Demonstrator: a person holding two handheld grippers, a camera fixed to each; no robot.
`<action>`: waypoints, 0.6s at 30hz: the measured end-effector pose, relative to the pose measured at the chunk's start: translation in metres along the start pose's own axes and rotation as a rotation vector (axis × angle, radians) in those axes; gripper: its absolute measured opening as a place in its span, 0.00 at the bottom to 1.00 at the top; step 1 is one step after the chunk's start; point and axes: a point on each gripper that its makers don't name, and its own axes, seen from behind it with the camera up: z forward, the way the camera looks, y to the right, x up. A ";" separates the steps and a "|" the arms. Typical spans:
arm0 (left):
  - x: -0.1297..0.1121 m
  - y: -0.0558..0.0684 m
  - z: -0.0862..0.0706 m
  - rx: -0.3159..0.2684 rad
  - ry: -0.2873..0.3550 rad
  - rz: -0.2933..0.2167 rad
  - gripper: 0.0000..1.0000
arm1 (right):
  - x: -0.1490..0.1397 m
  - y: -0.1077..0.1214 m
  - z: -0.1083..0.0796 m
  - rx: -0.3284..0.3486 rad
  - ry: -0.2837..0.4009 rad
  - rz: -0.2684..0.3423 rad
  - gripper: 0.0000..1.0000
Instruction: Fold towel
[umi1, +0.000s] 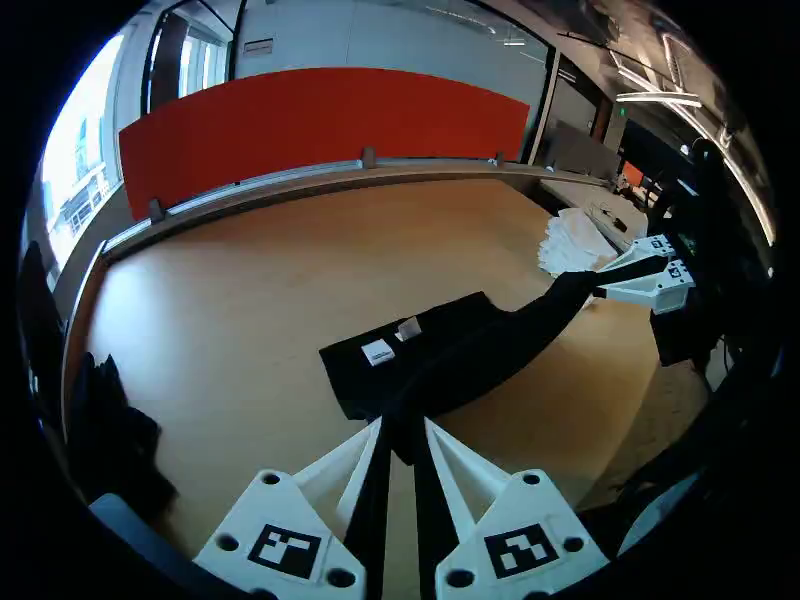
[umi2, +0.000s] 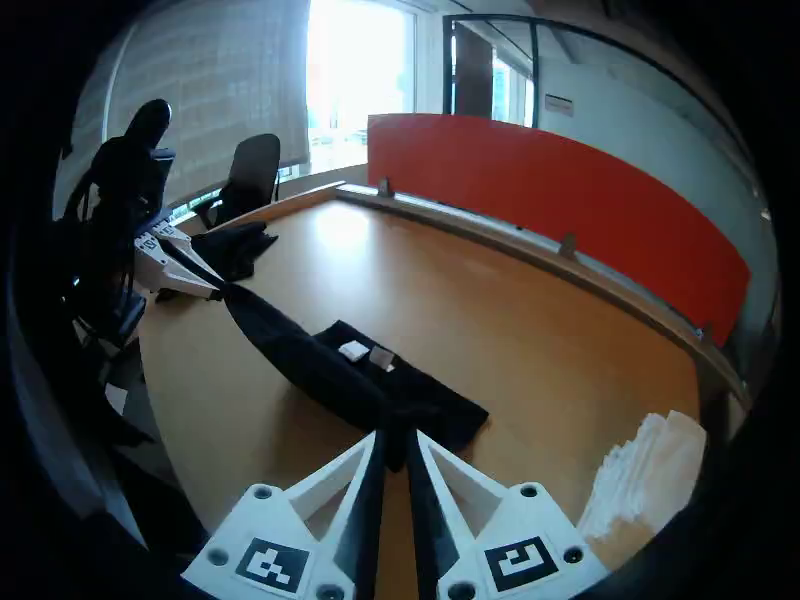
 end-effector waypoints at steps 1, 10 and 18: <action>0.000 0.001 0.000 -0.001 0.001 -0.002 0.14 | 0.000 0.000 0.000 -0.001 0.000 -0.001 0.14; -0.001 0.000 0.003 -0.001 -0.004 -0.009 0.14 | 0.000 0.001 0.001 0.002 -0.002 0.001 0.14; -0.007 -0.002 0.014 0.000 -0.026 -0.006 0.14 | -0.006 0.001 0.010 0.010 -0.021 0.003 0.14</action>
